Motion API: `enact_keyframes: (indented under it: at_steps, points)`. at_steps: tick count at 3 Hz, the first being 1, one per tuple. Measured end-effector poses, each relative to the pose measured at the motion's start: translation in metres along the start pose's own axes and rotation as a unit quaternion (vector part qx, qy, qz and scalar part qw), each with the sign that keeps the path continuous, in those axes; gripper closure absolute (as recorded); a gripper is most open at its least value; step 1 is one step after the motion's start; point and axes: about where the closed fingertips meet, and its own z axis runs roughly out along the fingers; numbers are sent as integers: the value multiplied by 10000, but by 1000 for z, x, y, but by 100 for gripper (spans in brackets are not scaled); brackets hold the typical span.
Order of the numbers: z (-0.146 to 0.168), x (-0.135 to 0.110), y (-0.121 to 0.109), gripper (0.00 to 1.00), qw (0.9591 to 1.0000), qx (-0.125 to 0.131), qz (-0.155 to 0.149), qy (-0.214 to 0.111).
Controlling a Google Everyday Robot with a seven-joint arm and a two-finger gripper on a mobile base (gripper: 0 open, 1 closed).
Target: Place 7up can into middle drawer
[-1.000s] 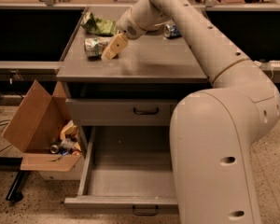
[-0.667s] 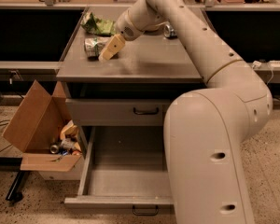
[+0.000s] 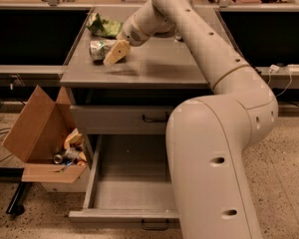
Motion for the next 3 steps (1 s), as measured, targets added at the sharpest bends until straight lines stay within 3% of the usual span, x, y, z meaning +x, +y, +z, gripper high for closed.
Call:
enact_keyframes:
  at_steps: [1, 3]
  points:
    - [8, -2, 3, 53, 9999, -131, 37, 34]
    - [14, -12, 11, 98, 9995, -317, -26, 55]
